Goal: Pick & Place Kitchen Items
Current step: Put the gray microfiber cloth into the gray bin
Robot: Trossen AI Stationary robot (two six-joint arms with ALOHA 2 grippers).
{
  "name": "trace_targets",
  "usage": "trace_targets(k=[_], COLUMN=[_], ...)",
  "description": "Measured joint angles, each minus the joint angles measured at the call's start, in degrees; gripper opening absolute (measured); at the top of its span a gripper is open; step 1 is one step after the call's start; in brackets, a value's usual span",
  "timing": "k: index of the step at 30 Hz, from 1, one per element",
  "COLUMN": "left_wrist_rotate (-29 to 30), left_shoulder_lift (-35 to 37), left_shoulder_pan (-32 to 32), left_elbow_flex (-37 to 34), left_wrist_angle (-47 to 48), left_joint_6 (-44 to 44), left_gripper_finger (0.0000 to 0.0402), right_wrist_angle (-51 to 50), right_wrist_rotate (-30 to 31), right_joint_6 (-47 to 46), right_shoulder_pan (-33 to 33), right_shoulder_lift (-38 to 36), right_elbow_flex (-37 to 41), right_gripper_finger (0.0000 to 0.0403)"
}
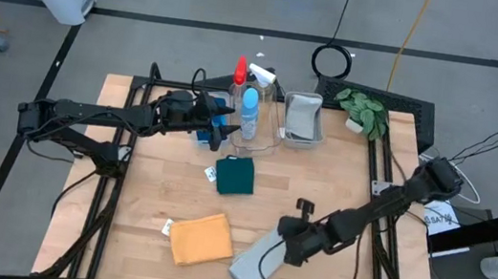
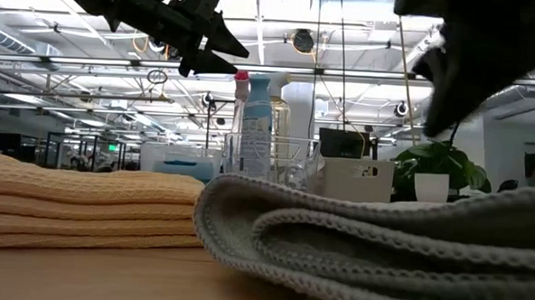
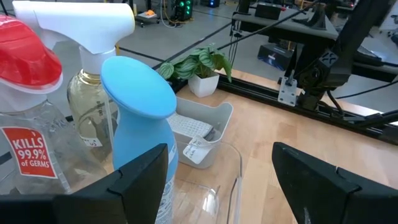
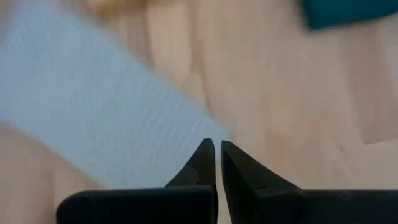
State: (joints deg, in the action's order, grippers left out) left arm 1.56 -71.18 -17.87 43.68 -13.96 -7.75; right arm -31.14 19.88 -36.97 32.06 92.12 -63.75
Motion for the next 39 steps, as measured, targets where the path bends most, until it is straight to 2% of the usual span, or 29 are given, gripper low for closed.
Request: trace_targets(k=[3, 5, 9, 15, 19, 23, 29, 39], left_wrist_rotate=[0.0, 0.0, 0.0, 0.0, 0.0, 0.0, 0.0, 0.0], left_shoulder_lift=[0.0, 0.0, 0.0, 0.0, 0.0, 0.0, 0.0, 0.0], left_shoulder_pan=[0.0, 0.0, 0.0, 0.0, 0.0, 0.0, 0.0, 0.0], left_elbow_flex=[0.0, 0.0, 0.0, 0.0, 0.0, 0.0, 0.0, 0.0], left_wrist_angle=[0.0, 0.0, 0.0, 0.0, 0.0, 0.0, 0.0, 0.0], left_joint_6=[0.0, 0.0, 0.0, 0.0, 0.0, 0.0, 0.0, 0.0], left_gripper_finger=[0.0287, 0.0287, 0.0287, 0.0287, 0.0287, 0.0287, 0.0287, 0.0287], right_wrist_angle=[0.8, 0.9, 1.4, 3.1, 10.6, 21.2, 34.3, 42.3], right_wrist_rotate=[0.8, -1.4, -7.3, -20.4, -26.7, -29.1, -29.0, -28.7], right_joint_6=[-7.6, -11.3, -17.0, -24.4, -28.0, -28.4, -28.7, -31.3], right_shoulder_pan=[-1.0, -2.1, -3.8, -7.7, -10.0, -10.8, -10.3, -8.3], right_shoulder_lift=[-3.0, -4.6, -6.6, -6.6, -6.6, -6.6, -6.6, -1.1], right_elbow_flex=[0.0, 0.0, 0.6, 4.4, 10.7, 17.7, 26.0, 27.2], right_gripper_finger=[0.0012, 0.0034, 0.0110, 0.0243, 0.0296, 0.0307, 0.0289, 0.0264])
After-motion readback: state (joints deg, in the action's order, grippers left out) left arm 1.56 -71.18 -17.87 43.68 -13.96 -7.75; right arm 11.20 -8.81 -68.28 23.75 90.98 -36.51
